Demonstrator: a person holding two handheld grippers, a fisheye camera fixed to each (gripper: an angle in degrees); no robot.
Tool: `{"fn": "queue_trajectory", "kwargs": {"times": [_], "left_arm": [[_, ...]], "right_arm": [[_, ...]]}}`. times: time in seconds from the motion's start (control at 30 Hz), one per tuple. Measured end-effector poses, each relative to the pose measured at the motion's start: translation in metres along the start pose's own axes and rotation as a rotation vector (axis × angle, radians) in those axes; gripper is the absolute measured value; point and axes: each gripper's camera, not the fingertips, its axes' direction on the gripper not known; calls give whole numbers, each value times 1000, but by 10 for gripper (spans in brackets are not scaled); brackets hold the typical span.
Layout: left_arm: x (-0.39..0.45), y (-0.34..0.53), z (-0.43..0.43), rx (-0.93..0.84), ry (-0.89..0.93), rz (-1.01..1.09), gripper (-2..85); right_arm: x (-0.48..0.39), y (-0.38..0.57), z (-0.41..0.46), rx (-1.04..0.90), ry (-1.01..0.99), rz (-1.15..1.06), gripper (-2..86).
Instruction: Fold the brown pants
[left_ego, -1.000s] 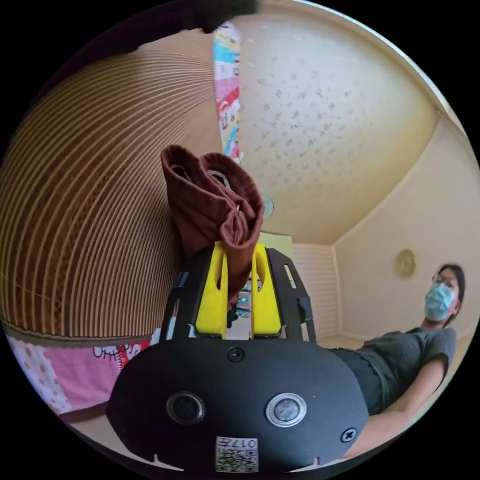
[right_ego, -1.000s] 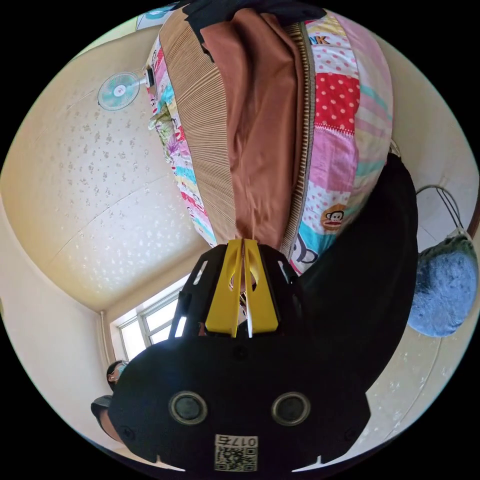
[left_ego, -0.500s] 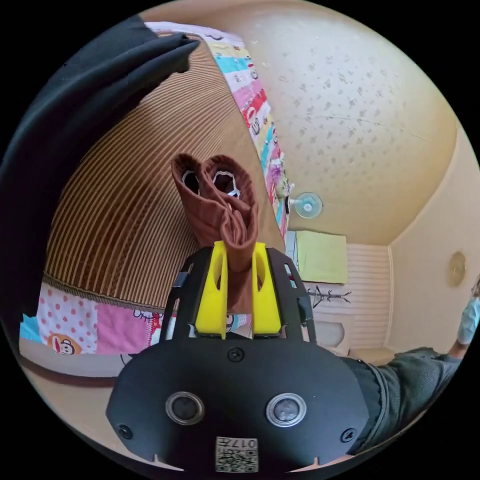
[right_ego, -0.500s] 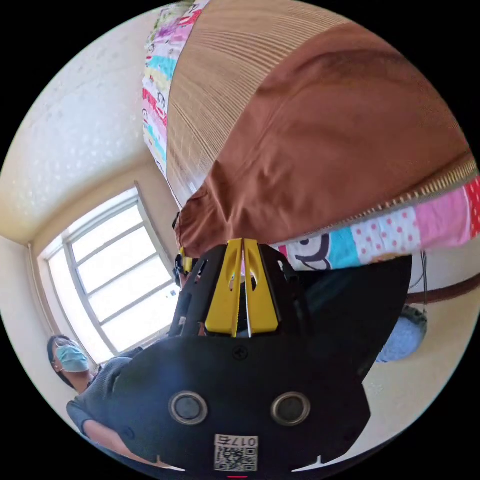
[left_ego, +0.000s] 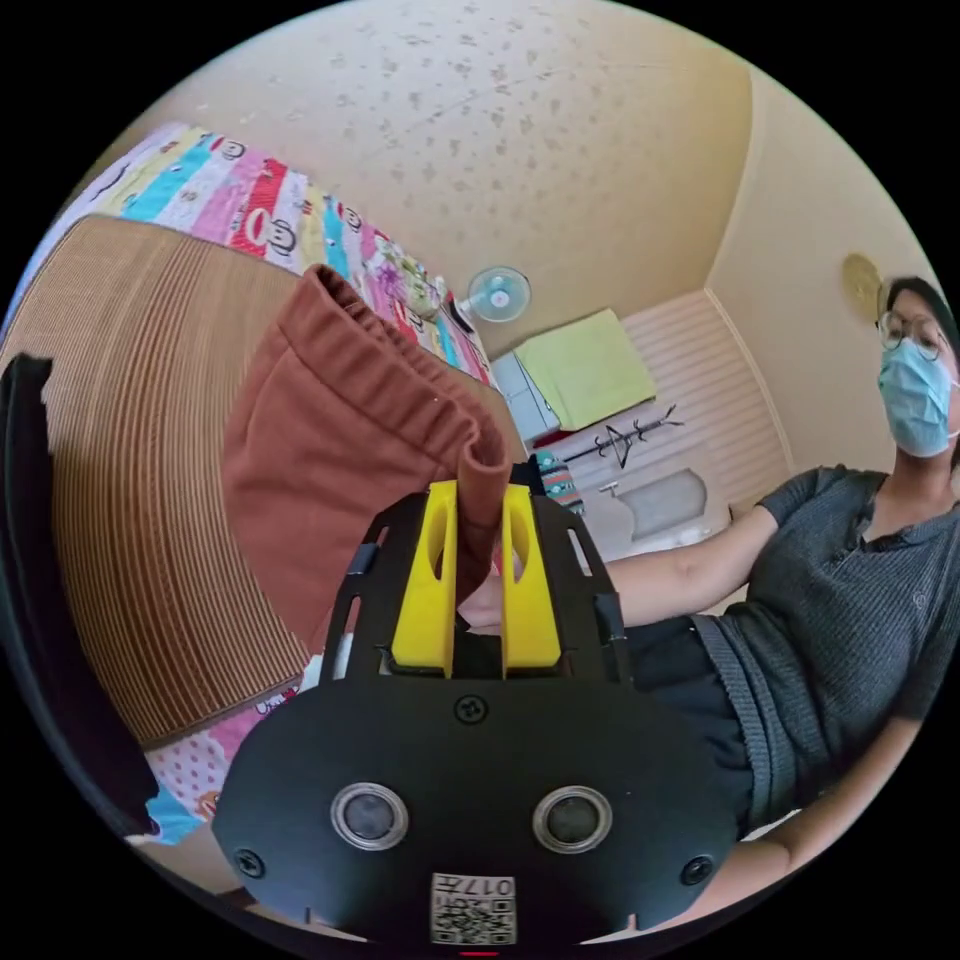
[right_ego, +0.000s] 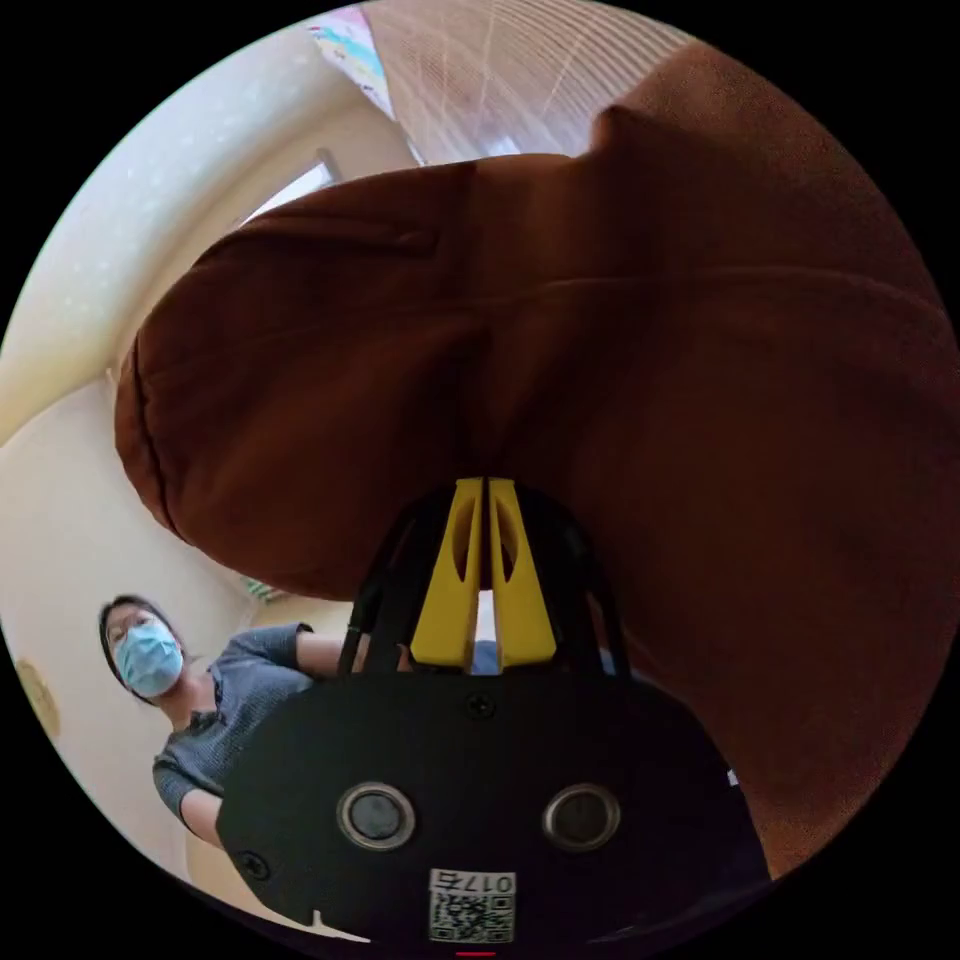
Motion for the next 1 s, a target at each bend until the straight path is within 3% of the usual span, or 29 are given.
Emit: {"fn": "queue_trajectory", "kwargs": {"times": [0.1,0.2,0.27,0.33,0.47,0.57,0.7,0.8,0.9,0.93,1.0], "left_arm": [[20,-21,65,-168,0,119,71],[27,-22,159,-387,43,196,81],[19,-8,225,-631,86,204,78],[7,1,244,-697,91,159,80],[-37,9,210,-528,-80,-16,88],[-82,19,165,-361,-269,-227,141],[-136,43,135,-269,-385,-437,203],[-178,71,147,-325,-283,-561,225],[-202,97,174,-351,-32,-609,206],[-210,107,188,-361,91,-627,180],[-218,117,200,-371,135,-637,115]], "right_arm": [[14,40,-25,-24,96,-55,5],[56,103,-84,106,184,37,4],[101,168,-140,254,317,270,3],[128,221,-177,364,452,495,3],[142,301,-221,623,432,520,3],[130,302,-216,679,487,421,3],[101,256,-179,672,552,168,4],[76,202,-133,641,665,16,5],[73,144,-97,595,806,9,5],[78,122,-89,570,873,39,4],[93,88,-83,488,966,118,4]]}}
